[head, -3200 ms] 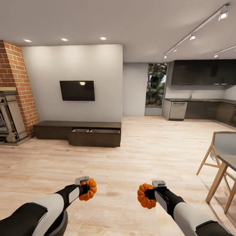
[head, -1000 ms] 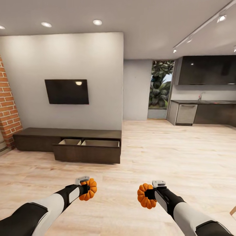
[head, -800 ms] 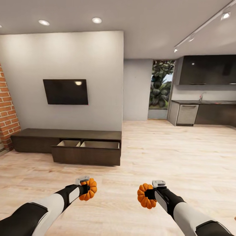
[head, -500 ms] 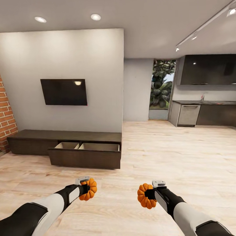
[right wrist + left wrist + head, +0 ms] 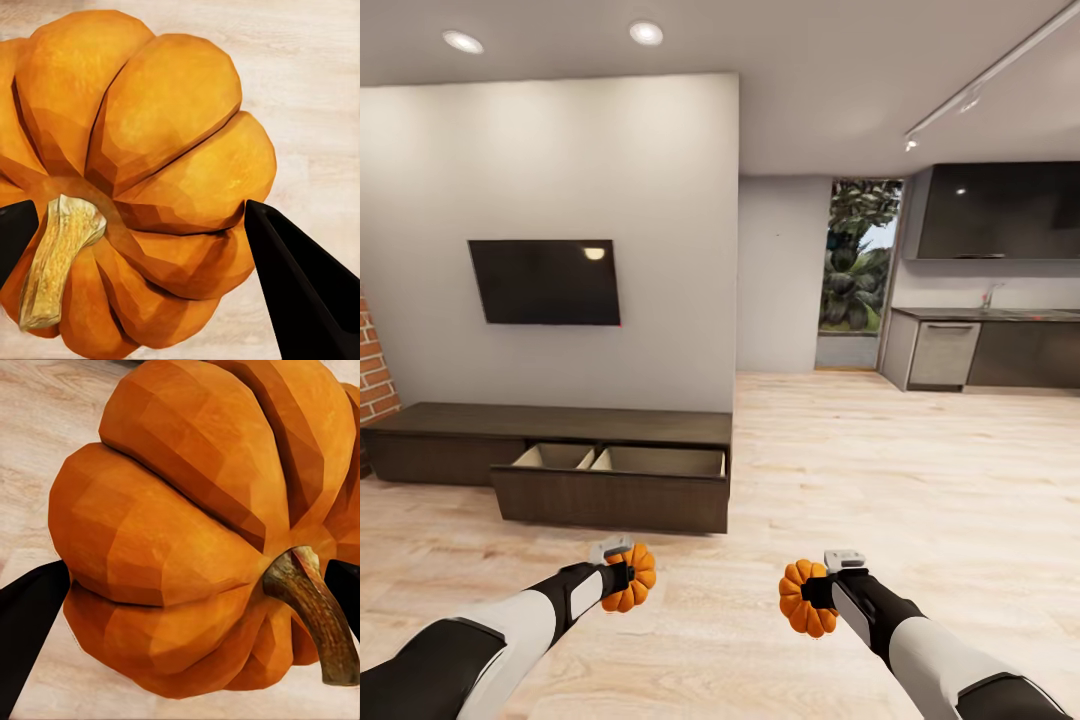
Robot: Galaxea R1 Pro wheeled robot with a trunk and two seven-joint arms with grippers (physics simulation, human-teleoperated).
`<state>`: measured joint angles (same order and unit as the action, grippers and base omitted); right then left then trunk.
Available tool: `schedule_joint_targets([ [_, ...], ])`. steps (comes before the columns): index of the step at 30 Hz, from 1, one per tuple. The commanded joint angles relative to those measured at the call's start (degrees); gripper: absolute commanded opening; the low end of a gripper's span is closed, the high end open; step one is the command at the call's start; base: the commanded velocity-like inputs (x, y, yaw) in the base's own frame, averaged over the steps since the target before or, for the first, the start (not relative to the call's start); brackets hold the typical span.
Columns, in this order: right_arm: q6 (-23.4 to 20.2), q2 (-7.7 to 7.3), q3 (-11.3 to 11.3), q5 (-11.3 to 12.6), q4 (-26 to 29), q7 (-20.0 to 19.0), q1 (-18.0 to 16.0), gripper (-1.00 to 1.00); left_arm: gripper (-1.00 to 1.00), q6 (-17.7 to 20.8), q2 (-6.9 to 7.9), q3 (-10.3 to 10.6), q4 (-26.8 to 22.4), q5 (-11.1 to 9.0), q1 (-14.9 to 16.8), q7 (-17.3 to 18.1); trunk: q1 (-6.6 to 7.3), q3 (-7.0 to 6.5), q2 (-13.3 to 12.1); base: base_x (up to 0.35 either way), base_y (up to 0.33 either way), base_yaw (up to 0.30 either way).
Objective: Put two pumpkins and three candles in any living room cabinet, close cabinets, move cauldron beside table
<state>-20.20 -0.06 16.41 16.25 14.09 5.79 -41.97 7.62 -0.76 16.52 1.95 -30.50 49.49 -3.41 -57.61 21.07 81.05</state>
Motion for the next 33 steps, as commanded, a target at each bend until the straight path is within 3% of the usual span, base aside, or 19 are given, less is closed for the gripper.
schedule_joint_targets([
  [1,-0.3,-0.03,0.5,0.5,0.1,0.5,0.0,-1.0,-1.0,0.1,-0.03,0.4,0.0,-0.5,0.1,-0.1,-0.03,0.06,0.0,0.335,0.0,0.0],
  [12,-0.4,-0.1,0.5,0.5,0.7,1.2,0.0,-1.0,-1.0,0.2,0.3,0.5,-1.1,-0.5,0.1,0.5,-0.03,0.06,0.0,0.335,0.0,0.0],
  [17,-0.8,-0.21,0.8,0.5,5.6,1.6,0.0,-1.0,-1.0,0.7,0.57,0.4,-7.1,-0.5,0.1,1.2,-0.03,0.06,0.0,0.335,0.0,0.0],
  [22,-1.7,-0.2,0.7,0.5,8.9,1.8,0.0,-1.0,-1.0,1.7,0.85,0.4,-9.4,-0.5,0.1,1.3,-0.03,0.06,0.0,0.335,0.0,0.0],
  [30,-6.6,-0.36,0.6,0.5,15.0,1.9,0.0,-1.0,-1.0,10.3,1.11,0.4,-18.8,-0.5,0.1,1.1,-0.03,0.06,0.0,0.312,0.0,0.0],
  [33,-10.5,-0.37,0.4,0.6,18.7,1.9,0.0,-1.0,-1.0,13.3,1.17,0.1,-22.3,-0.4,0.1,1.0,-0.03,0.06,0.0,0.106,0.0,0.0],
])
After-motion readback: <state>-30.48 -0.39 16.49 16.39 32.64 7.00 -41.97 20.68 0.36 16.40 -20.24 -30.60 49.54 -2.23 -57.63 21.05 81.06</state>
